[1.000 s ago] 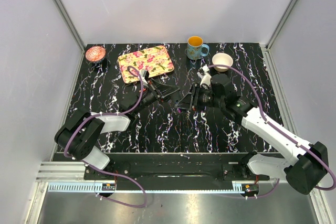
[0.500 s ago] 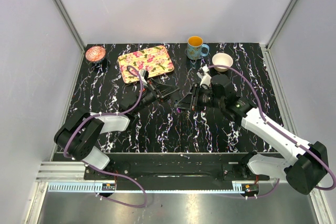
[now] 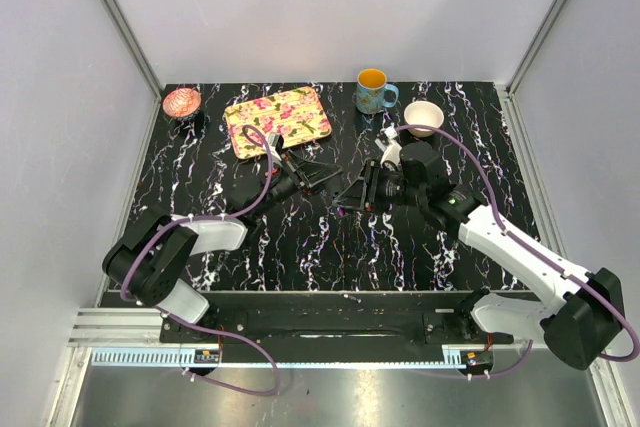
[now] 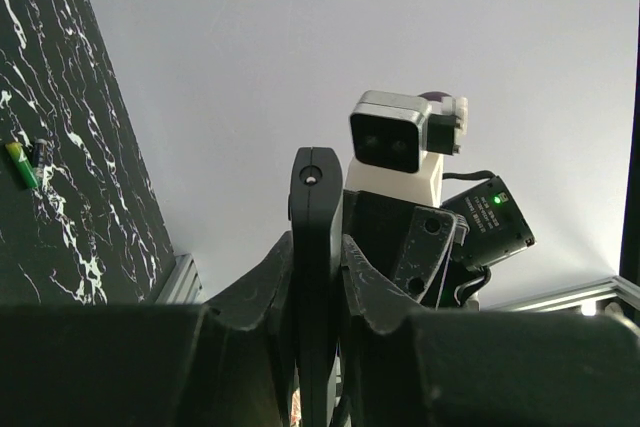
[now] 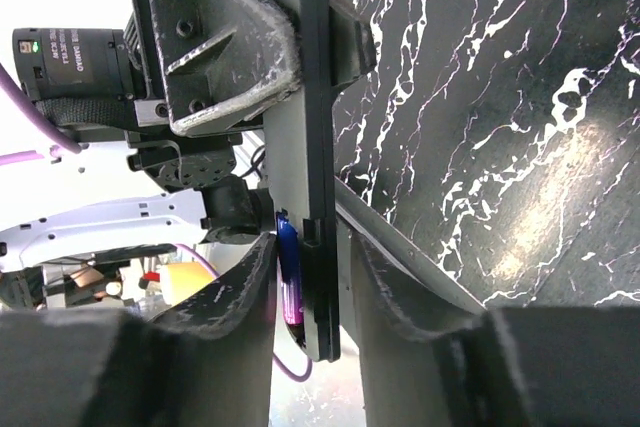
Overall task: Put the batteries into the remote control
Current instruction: Load the battery into the remote control, then pick up the battery from the center of the board.
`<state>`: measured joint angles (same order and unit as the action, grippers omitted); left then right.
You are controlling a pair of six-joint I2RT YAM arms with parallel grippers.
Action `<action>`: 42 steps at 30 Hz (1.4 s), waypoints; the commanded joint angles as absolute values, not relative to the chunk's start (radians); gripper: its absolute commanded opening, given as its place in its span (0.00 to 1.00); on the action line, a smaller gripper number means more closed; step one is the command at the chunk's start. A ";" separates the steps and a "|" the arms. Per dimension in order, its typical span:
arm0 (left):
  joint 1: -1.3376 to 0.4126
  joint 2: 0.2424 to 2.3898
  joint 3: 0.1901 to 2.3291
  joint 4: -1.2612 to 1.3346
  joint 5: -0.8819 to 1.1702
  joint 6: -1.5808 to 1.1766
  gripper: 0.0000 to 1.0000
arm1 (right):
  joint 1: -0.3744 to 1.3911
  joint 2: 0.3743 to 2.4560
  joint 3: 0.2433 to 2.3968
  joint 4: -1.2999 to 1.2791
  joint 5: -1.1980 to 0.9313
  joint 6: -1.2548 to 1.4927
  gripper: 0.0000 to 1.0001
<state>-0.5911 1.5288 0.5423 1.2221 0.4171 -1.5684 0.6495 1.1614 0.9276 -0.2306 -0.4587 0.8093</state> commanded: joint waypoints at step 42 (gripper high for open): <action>-0.453 0.720 0.242 1.048 0.476 -1.404 0.00 | 0.696 2.056 1.610 -0.273 -0.039 0.393 0.80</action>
<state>-0.4622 0.7582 0.2485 1.1000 0.4713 -1.4185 0.5995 1.9129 1.3918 -0.2749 -0.1440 0.5510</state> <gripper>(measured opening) 0.203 0.770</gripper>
